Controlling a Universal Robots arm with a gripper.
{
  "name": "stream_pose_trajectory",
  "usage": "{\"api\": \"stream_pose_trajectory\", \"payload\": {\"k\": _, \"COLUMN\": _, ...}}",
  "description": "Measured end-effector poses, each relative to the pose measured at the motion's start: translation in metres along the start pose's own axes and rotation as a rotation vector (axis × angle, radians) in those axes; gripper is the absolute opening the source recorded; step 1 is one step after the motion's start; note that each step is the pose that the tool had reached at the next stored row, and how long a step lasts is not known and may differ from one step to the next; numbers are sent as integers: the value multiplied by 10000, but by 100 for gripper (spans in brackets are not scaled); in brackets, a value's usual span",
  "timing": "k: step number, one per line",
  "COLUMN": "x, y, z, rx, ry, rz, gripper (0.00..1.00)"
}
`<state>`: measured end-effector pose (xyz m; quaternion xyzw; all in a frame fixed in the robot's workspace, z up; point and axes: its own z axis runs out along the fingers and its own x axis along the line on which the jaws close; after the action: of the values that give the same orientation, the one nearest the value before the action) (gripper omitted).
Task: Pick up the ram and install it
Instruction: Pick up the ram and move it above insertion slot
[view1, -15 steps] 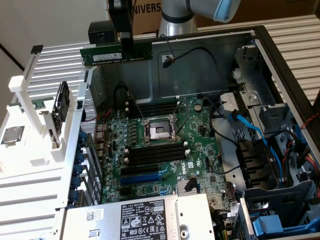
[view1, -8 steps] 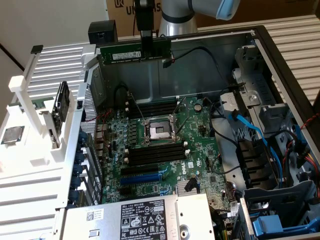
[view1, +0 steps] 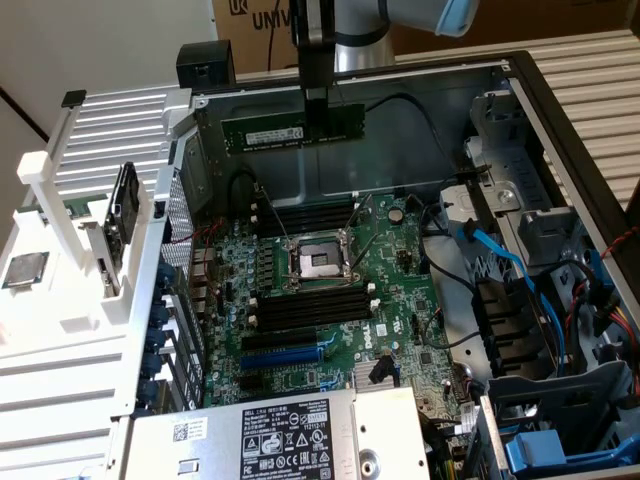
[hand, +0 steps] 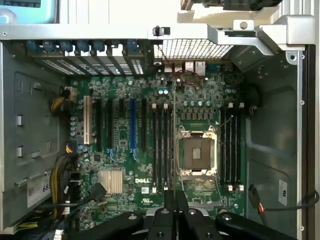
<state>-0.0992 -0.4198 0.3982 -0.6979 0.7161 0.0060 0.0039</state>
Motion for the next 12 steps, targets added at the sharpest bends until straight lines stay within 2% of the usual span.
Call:
{"api": "stream_pose_trajectory", "payload": {"k": 4, "x": 157, "y": -4, "z": 60, "rx": 24, "ry": -79, "rz": -1, "gripper": 12}}
{"api": "stream_pose_trajectory", "payload": {"k": 7, "x": 215, "y": -6, "z": 117, "rx": 58, "ry": -94, "rz": -1, "gripper": 12}}
{"api": "stream_pose_trajectory", "payload": {"k": 12, "x": 247, "y": -7, "z": 206, "rx": 106, "ry": -98, "rz": 1, "gripper": 12}}
